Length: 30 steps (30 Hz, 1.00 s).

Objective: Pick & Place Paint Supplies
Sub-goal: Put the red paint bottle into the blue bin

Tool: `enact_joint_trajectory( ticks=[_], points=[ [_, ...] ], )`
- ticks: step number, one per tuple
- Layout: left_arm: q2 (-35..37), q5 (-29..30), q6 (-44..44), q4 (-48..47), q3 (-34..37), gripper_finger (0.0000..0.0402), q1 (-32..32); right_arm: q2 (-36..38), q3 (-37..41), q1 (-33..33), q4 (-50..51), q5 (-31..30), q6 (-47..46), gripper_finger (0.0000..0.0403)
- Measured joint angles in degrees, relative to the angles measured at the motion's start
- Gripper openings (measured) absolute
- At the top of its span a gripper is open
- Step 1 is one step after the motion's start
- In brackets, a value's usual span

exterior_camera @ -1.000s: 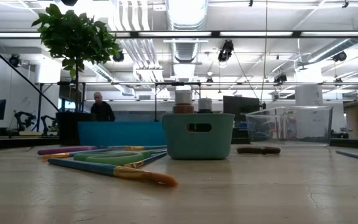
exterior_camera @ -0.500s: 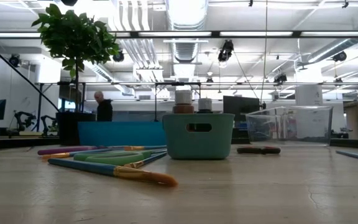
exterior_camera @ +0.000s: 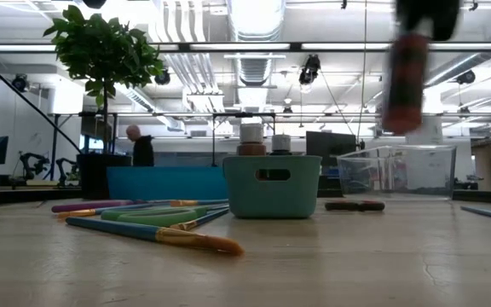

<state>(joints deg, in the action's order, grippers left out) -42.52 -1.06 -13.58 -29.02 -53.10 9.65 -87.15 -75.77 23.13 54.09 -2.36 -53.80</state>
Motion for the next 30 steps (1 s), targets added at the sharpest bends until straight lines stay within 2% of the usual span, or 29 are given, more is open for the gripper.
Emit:
enact_joint_trajectory(
  ticks=[5, 9, 16, 23, 30],
  points=[
    [0.0, 0.0, -0.1, 0.0, 0.0, 0.0141, 0.0, -0.9, -4.4, -7.5, 2.4, 4.0, 3.6, 0.0112],
    [0.0, 0.0, -0.2, -0.2, 0.0, 0.0141, 0.0, -4.9, -9.0, -10.6, 5.3, 6.0, 9.6, 0.0112],
    [0.0, -0.1, -0.7, -0.6, 0.0, 0.0141, 0.0, -15.4, -20.1, -12.7, 11.8, 7.4, 19.3, 0.0112],
    [0.0, -1.1, -1.3, -0.7, 0.0, 0.0141, 0.0, -22.1, -30.1, -14.9, 15.6, 6.8, 25.7, 0.0112],
    [0.0, -1.5, -1.5, -0.9, 0.0, 0.0141, 0.0, -27.6, -33.5, -15.6, 18.9, 6.6, 31.4, 0.0112]
  ],
)
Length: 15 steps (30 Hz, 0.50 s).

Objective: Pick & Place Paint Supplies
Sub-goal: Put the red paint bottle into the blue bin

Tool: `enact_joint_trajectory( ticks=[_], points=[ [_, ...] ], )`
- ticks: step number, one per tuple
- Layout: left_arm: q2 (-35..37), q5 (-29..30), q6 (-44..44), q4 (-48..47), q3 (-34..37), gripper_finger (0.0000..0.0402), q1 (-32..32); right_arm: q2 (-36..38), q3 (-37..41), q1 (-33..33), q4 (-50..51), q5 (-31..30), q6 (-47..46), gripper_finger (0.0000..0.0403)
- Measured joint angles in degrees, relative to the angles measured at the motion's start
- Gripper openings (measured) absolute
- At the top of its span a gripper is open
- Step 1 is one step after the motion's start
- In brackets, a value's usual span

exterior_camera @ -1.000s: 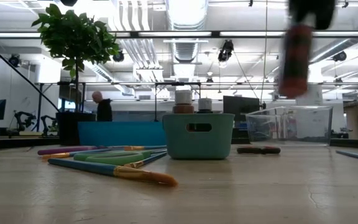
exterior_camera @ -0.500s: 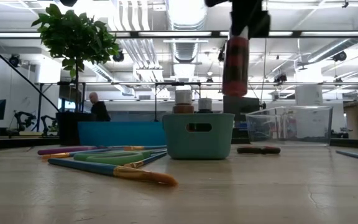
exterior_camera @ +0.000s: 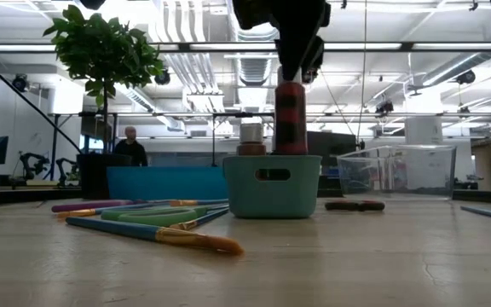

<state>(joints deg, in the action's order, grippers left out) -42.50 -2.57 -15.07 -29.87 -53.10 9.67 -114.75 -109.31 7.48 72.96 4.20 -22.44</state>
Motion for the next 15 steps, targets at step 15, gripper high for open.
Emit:
enact_joint_trajectory(
  ticks=[15],
  points=[
    [0.0, 0.0, 0.0, -0.4, 0.0, 0.0141, 0.0, 3.1, 9.4, -0.9, -7.6, -1.1, 1.5, 0.0112]
  ],
)
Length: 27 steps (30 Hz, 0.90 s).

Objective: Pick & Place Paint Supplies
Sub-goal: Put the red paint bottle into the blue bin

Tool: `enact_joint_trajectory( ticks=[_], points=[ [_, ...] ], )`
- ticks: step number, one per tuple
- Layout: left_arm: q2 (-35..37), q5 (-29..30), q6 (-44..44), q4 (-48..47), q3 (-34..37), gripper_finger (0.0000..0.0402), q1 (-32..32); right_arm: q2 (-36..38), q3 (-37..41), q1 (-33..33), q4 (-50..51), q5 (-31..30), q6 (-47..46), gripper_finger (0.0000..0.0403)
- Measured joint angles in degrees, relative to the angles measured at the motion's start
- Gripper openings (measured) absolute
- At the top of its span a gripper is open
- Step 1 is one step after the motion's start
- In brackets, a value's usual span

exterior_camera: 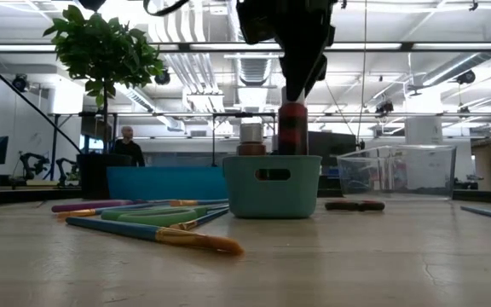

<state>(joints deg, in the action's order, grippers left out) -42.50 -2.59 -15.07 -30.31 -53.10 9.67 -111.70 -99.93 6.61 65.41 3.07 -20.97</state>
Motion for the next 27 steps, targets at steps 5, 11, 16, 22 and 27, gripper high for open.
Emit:
enact_joint_trajectory(
  ticks=[5, 11, 16, 22, 27],
  points=[
    [0.0, 0.0, -0.3, 0.0, 0.0, 0.0141, 0.0, 0.1, 1.9, -0.3, -1.7, 0.5, 0.4, 0.0112],
    [0.0, 0.0, -1.4, 0.0, 0.0, 0.0141, 0.0, 0.1, 3.6, -0.4, -3.4, 0.5, 1.1, 0.0112],
    [0.0, 0.0, -1.5, 0.0, 0.0, 0.0141, 0.0, 0.1, 4.0, -0.6, -4.4, 0.5, 1.9, 0.0112],
    [0.0, 0.0, -1.5, 0.0, 0.0, 0.0141, 0.0, 0.1, 5.4, -1.3, -5.3, 0.7, 3.4, 0.0112],
    [0.0, 0.0, -1.5, 0.0, 0.0, 0.0141, 0.0, 0.1, 6.1, -1.7, -6.2, 1.4, 4.3, 0.0112]
  ],
)
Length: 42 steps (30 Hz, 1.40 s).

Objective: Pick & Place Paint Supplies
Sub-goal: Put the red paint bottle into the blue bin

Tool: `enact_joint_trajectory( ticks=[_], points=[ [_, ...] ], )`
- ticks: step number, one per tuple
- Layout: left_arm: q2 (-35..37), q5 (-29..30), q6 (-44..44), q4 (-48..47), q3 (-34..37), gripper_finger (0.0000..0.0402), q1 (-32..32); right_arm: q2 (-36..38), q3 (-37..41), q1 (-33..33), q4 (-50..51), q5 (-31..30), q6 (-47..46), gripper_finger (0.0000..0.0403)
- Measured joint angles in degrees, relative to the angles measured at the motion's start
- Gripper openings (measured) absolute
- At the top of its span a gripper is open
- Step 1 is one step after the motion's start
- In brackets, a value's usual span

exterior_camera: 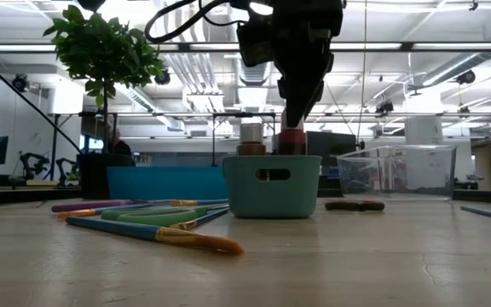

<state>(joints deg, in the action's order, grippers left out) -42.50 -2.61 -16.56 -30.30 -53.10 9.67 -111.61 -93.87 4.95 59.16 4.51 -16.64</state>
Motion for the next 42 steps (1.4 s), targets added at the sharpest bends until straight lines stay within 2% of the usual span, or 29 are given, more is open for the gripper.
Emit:
enact_joint_trajectory(
  ticks=[30, 42],
  points=[
    [0.0, 0.0, 0.0, -0.6, 0.0, 0.0141, 0.0, 0.0, 1.6, -0.7, -1.7, 0.0, 9.8, 0.0112],
    [0.0, 0.0, 0.0, -0.7, 0.0, 0.0141, 0.0, -0.7, 2.1, -1.9, -2.7, 0.2, 10.7, 0.0112]
  ],
)
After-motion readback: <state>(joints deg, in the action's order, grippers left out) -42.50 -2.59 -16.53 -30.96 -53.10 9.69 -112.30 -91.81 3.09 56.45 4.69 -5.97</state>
